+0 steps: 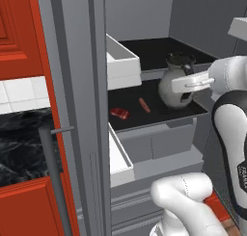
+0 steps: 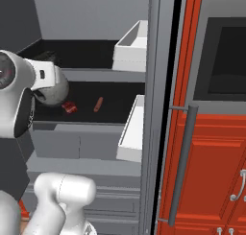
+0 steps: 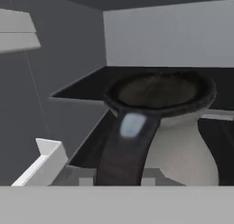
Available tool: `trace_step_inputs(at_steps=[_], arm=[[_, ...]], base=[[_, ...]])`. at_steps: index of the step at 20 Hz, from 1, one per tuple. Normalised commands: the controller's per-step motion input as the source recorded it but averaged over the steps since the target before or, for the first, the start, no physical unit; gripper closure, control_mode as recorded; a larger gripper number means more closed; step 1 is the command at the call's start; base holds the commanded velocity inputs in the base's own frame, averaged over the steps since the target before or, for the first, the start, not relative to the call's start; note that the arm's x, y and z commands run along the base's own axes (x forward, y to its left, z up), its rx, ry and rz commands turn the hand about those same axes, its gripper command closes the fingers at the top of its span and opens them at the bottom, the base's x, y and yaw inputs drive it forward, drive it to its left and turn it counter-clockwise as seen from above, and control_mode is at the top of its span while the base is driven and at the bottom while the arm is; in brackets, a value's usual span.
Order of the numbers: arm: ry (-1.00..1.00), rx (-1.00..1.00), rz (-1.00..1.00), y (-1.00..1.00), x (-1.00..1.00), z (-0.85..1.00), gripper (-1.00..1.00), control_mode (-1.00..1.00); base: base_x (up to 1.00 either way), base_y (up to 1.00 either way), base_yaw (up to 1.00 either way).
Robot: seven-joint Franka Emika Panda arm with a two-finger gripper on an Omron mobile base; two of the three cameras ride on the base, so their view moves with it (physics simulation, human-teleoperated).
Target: Move the steak and sausage from the top shelf to the second highest shelf to make space. Then, place the pitcher from the counter on the cleared top shelf.
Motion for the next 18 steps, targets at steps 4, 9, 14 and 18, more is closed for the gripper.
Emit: trace_step_inputs(at_steps=[4, 9, 14, 18], arm=[[0.00, 0.00, 0.10, 0.00, 0.54, 0.33, 1.00, -1.00], [-0.02, 0.00, -0.01, 0.00, 0.66, 0.00, 1.00, -1.00], [-0.12, 0.00, -0.03, 0.00, 0.70, 0.00, 1.00, -1.00], [-0.19, 0.00, -0.01, 0.00, 0.74, 0.00, 1.00, -1.00]], base=[[0.00, 0.00, 0.00], [0.00, 0.00, 0.00], [0.00, 0.00, 0.00], [0.00, 0.00, 0.00]])
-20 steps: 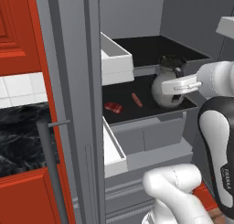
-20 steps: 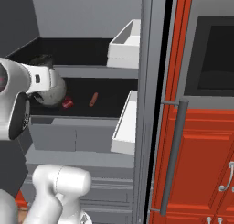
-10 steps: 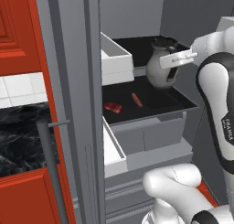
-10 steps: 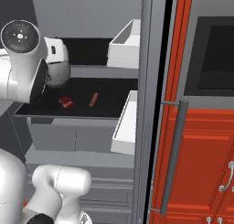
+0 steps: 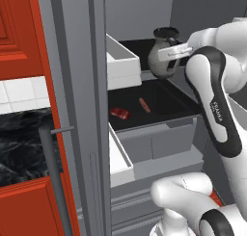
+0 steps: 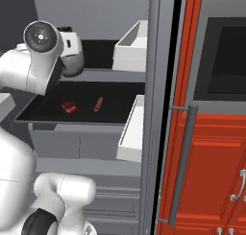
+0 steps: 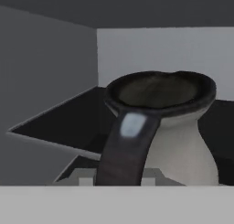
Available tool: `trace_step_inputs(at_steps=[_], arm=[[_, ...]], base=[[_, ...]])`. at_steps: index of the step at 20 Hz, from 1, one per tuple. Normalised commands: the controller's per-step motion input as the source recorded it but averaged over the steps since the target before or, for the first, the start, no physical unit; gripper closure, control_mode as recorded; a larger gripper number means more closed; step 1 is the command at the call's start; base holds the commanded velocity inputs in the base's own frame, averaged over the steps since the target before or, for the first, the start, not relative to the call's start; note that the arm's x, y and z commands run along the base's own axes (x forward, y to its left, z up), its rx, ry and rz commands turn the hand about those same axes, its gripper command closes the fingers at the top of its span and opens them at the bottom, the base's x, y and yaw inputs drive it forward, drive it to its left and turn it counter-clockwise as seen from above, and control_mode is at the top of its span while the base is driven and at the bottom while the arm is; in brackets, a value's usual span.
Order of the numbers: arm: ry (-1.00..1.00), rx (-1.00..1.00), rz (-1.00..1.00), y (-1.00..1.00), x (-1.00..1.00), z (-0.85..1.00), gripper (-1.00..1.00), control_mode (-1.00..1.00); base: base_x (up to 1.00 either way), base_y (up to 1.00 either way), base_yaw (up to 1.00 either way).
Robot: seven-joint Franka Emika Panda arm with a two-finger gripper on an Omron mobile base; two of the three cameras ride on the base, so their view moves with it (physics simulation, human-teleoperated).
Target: Move the steak and sausage from the top shelf to the second highest shelf to make space. Then, place the pitcher from the counter on the cleared top shelf.
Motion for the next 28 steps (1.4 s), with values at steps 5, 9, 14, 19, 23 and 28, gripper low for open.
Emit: trace_step_inputs(at_steps=[5, 9, 14, 19, 23, 28], arm=[[-0.01, 0.05, 0.00, 0.00, 0.85, 0.21, 1.00, -1.00], [0.04, 0.08, 0.00, 0.00, 0.89, 0.19, 1.00, -1.00], [0.10, 0.01, 0.00, 0.00, 0.82, 0.00, 1.00, -1.00], [0.13, -0.02, 0.00, 0.02, 0.76, -0.39, 1.00, -1.00], [0.00, -0.06, 0.00, 0.10, 0.72, -0.71, 1.00, -1.00], [-0.01, -0.09, 0.00, 0.22, 0.78, -0.84, 1.00, -1.00]], base=[[0.00, 0.00, 0.00], [0.00, 0.00, 0.00], [0.00, 0.00, 0.00], [0.00, 0.00, 0.00], [0.00, 0.00, 0.00], [0.00, 0.00, 0.00]])
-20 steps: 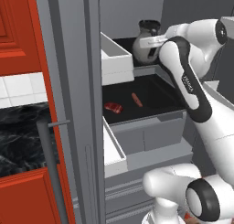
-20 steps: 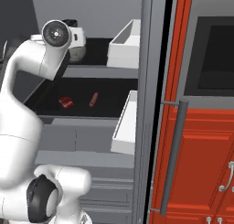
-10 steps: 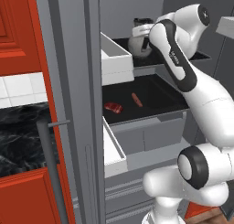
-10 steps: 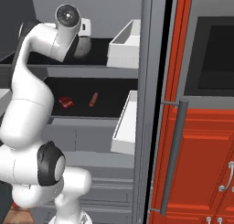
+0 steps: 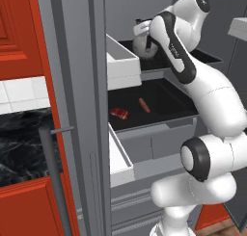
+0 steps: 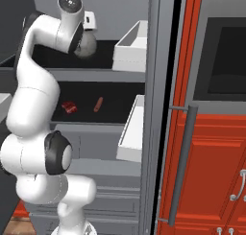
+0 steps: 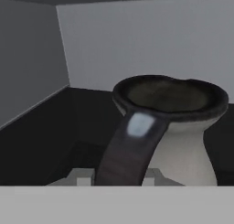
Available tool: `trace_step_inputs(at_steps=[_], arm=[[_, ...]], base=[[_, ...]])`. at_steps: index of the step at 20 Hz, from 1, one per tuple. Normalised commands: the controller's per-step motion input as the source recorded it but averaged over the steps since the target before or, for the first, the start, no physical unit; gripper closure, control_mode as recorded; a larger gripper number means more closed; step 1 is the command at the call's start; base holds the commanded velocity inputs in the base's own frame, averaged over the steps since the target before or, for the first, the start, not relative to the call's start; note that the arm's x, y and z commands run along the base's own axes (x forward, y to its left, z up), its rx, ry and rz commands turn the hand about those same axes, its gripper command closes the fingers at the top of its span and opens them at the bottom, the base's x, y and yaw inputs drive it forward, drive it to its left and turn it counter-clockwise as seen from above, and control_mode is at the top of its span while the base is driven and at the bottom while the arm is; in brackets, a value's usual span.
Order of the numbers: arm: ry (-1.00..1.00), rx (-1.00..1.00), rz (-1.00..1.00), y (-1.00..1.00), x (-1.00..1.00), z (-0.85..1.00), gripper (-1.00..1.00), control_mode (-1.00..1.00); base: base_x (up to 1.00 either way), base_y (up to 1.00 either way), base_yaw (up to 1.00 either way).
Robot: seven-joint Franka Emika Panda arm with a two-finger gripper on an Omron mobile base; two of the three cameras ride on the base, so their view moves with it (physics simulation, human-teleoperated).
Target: Move the steak and sausage from the top shelf to the second highest shelf to make space. Then, place the pitcher from the counter on the cleared top shelf.
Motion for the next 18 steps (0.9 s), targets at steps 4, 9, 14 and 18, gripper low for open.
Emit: trace_step_inputs(at_steps=[4, 9, 14, 18], arm=[[-0.05, -0.10, 0.00, 0.27, 0.82, -0.79, -1.00, -1.00], [-0.19, -0.02, 0.00, -0.03, 0.19, -0.50, -1.00, -1.00], [-0.19, 0.00, -0.02, -0.28, -0.33, -0.13, -1.00, -1.00], [-0.12, 0.00, -0.04, -0.01, -0.56, -0.17, -1.00, -1.00]], base=[[0.00, 0.00, 0.00], [0.00, 0.00, 0.00], [0.00, 0.00, 0.00], [0.00, 0.00, 0.00]])
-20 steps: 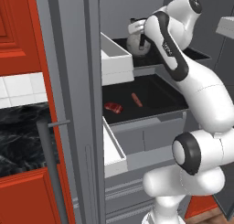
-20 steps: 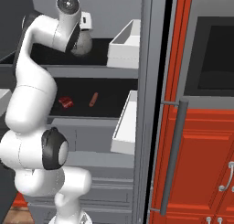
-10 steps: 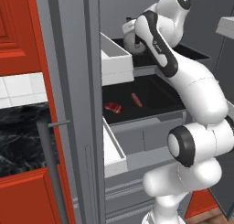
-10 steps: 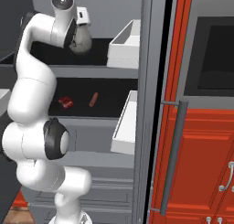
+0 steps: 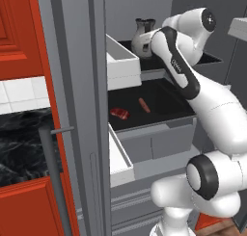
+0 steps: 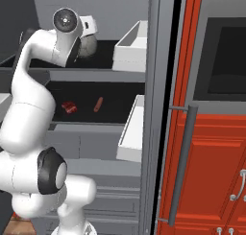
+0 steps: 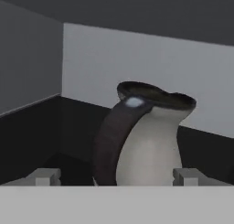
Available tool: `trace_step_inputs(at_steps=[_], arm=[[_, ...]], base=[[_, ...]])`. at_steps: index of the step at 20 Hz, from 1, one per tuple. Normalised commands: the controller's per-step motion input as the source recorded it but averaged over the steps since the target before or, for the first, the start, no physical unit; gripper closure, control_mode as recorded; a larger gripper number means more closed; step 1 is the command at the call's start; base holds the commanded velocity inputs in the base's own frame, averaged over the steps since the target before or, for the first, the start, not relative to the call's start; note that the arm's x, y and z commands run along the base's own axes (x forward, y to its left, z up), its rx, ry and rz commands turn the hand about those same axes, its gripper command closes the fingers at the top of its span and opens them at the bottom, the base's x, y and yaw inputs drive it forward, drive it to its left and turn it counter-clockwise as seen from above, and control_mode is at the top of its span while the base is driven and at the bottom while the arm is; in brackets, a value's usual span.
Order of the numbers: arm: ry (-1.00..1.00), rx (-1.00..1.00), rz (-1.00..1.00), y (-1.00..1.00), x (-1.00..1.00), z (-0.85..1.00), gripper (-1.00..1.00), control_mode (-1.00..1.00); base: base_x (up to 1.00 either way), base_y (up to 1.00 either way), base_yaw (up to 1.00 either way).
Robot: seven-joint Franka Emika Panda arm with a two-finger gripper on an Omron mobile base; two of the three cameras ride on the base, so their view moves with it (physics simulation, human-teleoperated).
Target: Move the steak and sausage from the top shelf to the second highest shelf to make space. Then, place the pitcher from the counter on the cleared top shelf.
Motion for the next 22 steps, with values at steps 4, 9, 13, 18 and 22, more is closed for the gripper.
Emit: trace_step_inputs(at_steps=[4, 9, 13, 18, 22], arm=[[-0.01, 0.00, -0.04, 0.00, -0.93, 0.06, -1.00, -1.00], [0.00, 0.00, -0.02, -0.02, -1.00, 0.05, -1.00, -1.00], [0.00, -0.02, -0.02, -0.10, -1.00, -0.06, -1.00, -1.00], [0.11, -0.08, -0.05, -0.21, -1.00, -0.33, -1.00, -1.00], [0.31, -0.18, -0.06, -0.10, -1.00, -0.89, -1.00, -1.00]], base=[[0.00, 0.00, 0.00], [0.00, 0.00, 0.00], [0.00, 0.00, 0.00], [0.00, 0.00, 0.00], [0.00, 0.00, 0.00]])
